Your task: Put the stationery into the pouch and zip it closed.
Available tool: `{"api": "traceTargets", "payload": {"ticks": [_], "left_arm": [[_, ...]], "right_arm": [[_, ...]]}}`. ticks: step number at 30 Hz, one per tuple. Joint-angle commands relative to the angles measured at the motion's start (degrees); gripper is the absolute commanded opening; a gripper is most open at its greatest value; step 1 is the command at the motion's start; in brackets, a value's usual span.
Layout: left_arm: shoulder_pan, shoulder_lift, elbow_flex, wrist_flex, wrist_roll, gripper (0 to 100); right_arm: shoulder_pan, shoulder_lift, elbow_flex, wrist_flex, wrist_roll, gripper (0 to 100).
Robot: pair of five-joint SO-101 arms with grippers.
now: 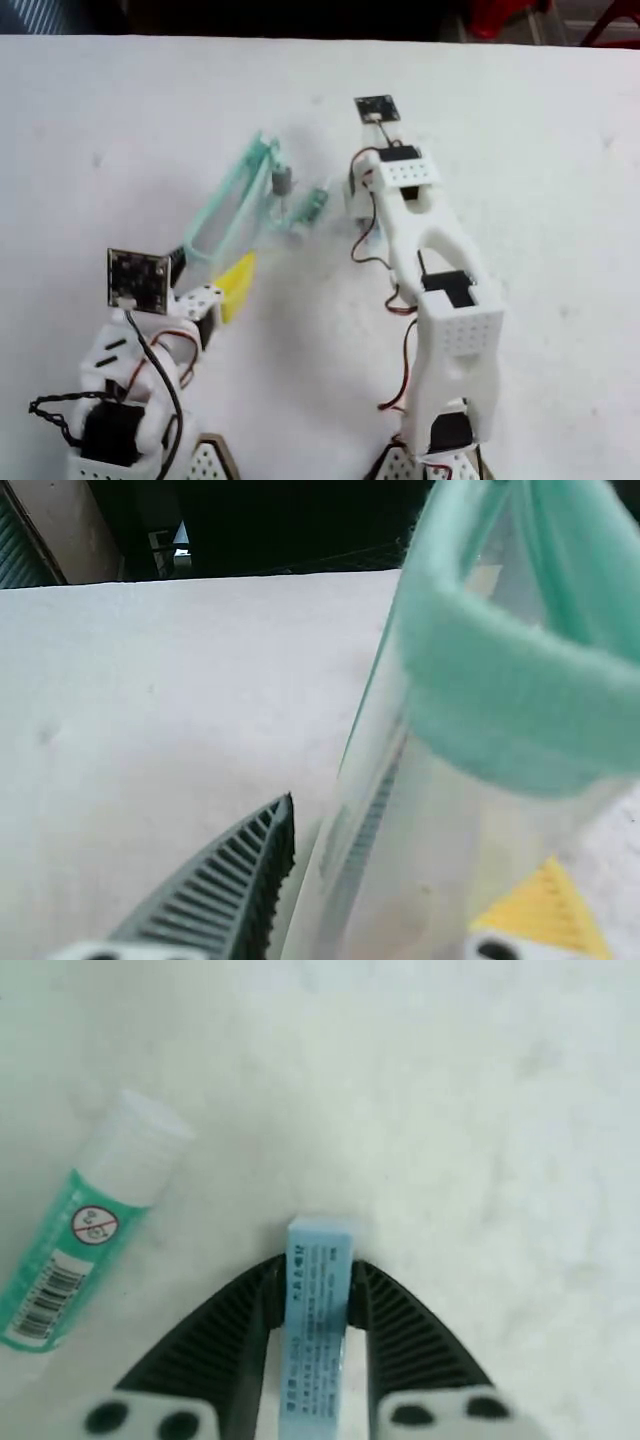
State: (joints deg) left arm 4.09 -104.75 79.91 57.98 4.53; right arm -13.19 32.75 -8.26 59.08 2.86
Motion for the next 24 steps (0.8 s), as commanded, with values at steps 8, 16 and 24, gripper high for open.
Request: {"api": "traceTargets", "payload": {"ticks": [8,16,24], "left_arm": [[0.40,-0.04,-2.64,0.09,0.18,29],[0.40,-0.04,-2.64,0.09,0.18,29],[0.40,-0.04,-2.64,0.09,0.18,29]], "right_arm": [[0.22,-0.31,-1.67,-0.04,-0.35,1.7],[0.22,-0.66,-2.02,1.89,-0.18,1.7],[0.13,-2.68,-0.44,2.07,-0.44,1.7]]}}
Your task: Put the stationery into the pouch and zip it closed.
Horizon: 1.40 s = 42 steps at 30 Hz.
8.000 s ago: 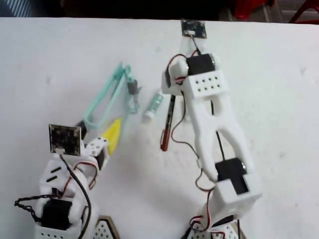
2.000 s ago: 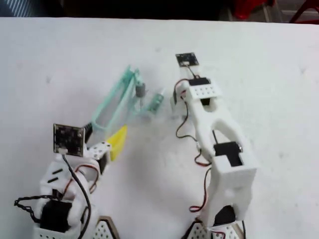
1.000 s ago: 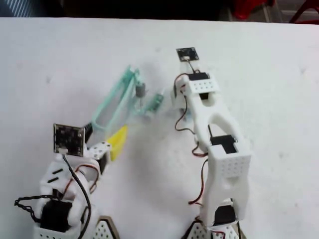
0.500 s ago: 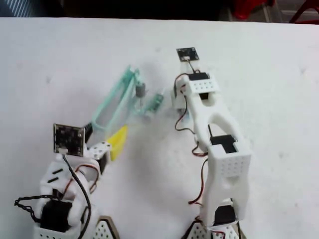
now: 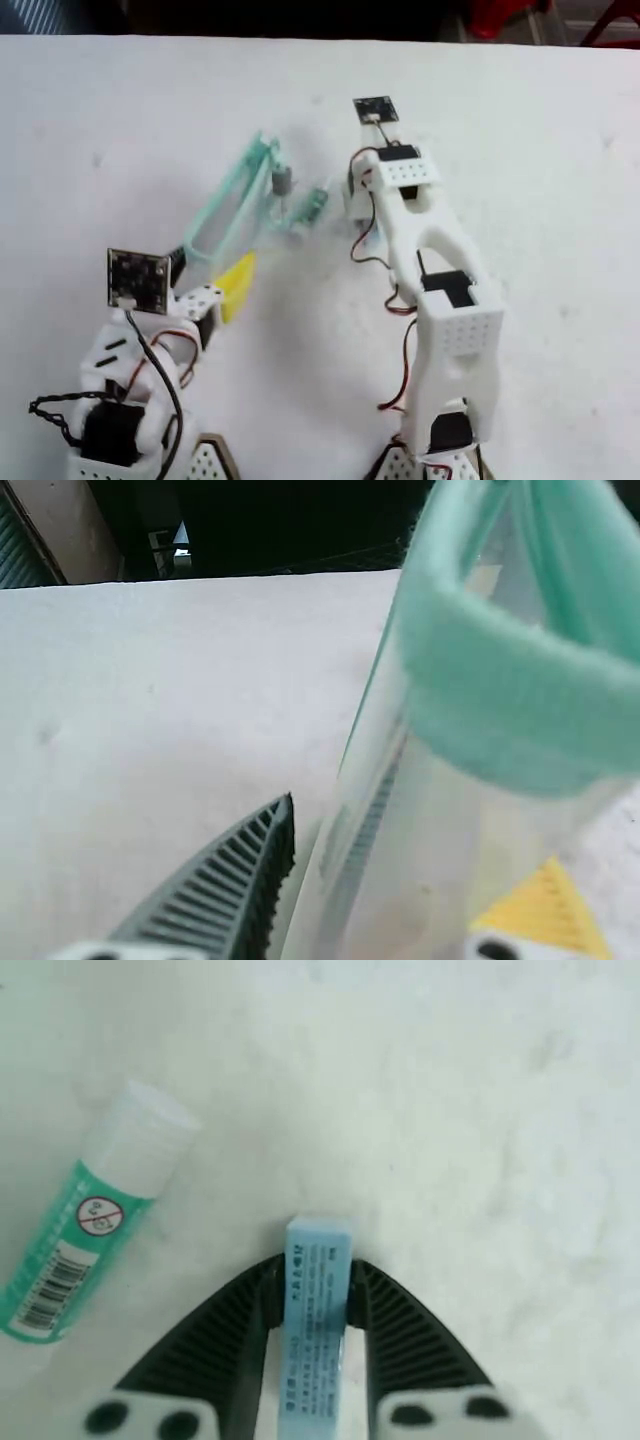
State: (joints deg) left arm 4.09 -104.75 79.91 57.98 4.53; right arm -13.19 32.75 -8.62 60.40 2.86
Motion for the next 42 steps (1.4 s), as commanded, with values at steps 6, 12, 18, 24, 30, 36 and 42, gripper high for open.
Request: {"api": "traceTargets", "payload": {"ticks": [6,12,18,24,30,36,42], "left_arm": [[0.40,-0.04,-2.64,0.09,0.18,29],[0.40,-0.04,-2.64,0.09,0.18,29],[0.40,-0.04,-2.64,0.09,0.18,29],[0.48,-0.04,-2.64,0.09,0.18,29],[0.57,-0.04,-2.64,0.09,0.18,29],[0.57,-0.04,-2.64,0.09,0.18,29],[0.57,-0.04,-2.64,0.09,0.18,29]], "right_arm": [[-0.13,-2.77,0.35,0.92,-0.26,1.7],[-0.31,-2.77,0.35,0.92,-0.18,1.7],[-2.95,-8.40,0.62,7.69,-0.53,1.7],[-1.80,-18.95,8.62,6.20,-0.44,1.7],[-2.15,-30.73,22.42,-2.59,-0.09,1.7],[-1.80,-39.69,32.18,-8.84,-0.09,1.7],[-1.89,-44.09,36.57,-11.47,-0.09,1.7]]}}
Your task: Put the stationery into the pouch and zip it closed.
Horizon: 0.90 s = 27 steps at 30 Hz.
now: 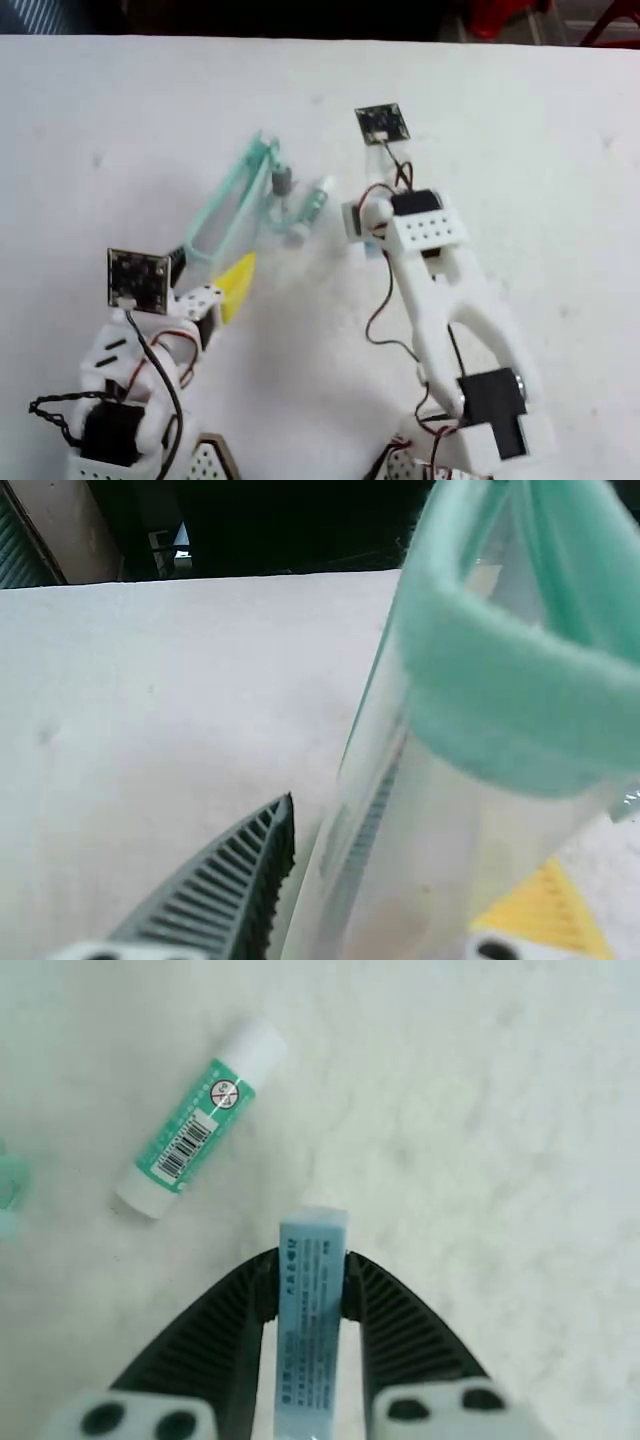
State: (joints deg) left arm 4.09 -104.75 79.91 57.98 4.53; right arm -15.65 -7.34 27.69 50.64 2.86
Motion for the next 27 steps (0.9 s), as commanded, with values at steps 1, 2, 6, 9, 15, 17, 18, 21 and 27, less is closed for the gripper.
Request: {"api": "traceTargets", "payload": {"ticks": [1,2,6,9,15,17,18,21,27], "left_arm": [[0.57,-0.04,-2.64,0.09,0.18,29],[0.57,-0.04,-2.64,0.09,0.18,29],[0.57,-0.04,-2.64,0.09,0.18,29],[0.48,-0.04,-2.64,0.09,0.18,29],[0.57,-0.04,-2.64,0.00,0.18,29],[0.57,-0.04,-2.64,0.00,0.18,29],[0.57,-0.04,-2.64,0.00,0.18,29],[0.57,-0.04,-2.64,0.00,0.18,29],[0.57,-0.04,-2.64,0.00,0.18,29]], "right_arm": [[0.57,-4.35,0.79,-2.15,-0.09,1.7],[0.57,-4.70,1.14,-2.42,-0.09,1.7],[0.40,-5.41,1.93,-2.77,-0.09,1.7],[0.31,-5.41,2.02,-2.95,-0.09,1.7],[0.22,-4.97,2.02,-3.74,-0.09,1.7],[0.22,-4.97,2.02,-3.65,-0.09,1.7],[0.22,-4.97,2.02,-3.65,-0.09,1.7],[0.22,-4.97,2.11,-3.56,-0.09,1.7],[0.22,-5.32,3.08,-3.82,-0.09,1.7]]}}
